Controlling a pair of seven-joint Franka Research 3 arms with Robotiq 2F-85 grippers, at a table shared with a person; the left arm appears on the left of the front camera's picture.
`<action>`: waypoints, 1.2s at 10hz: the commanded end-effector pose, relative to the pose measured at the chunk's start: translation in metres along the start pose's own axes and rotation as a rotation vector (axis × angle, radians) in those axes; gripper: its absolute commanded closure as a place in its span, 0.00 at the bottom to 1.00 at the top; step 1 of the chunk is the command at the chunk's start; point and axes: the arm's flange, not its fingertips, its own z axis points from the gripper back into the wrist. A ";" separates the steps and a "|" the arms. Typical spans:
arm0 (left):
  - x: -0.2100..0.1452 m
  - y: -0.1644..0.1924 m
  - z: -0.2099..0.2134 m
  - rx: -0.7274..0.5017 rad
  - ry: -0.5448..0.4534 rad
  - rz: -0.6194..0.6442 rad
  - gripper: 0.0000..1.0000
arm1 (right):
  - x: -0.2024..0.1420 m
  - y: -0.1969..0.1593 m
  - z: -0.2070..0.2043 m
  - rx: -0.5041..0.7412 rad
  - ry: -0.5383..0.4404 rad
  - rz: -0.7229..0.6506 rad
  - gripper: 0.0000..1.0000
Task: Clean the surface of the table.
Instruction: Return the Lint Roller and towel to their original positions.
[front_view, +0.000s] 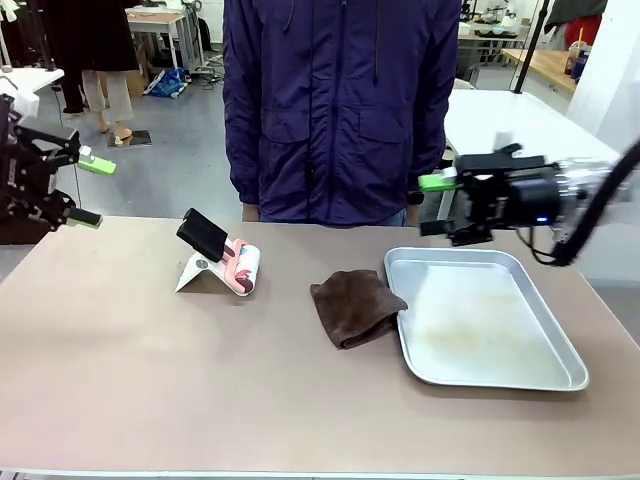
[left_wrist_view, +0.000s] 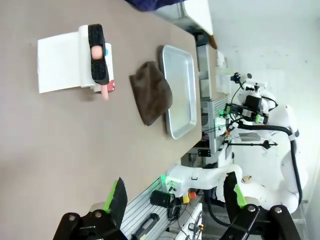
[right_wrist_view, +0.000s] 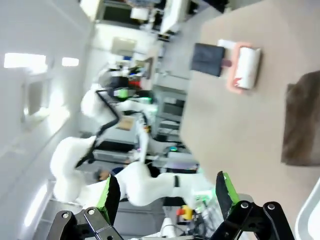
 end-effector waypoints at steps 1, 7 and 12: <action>-0.005 0.031 -0.014 -0.142 0.005 -0.078 0.00 | -0.016 0.003 0.045 0.072 0.003 -0.093 0.00; 0.011 0.072 -0.050 -0.226 0.132 -0.123 0.00 | -0.012 -0.006 0.122 0.095 -0.152 -0.137 0.00; -0.002 0.071 -0.042 -0.274 0.053 -0.122 0.00 | -0.012 -0.006 0.122 0.095 -0.152 -0.137 0.00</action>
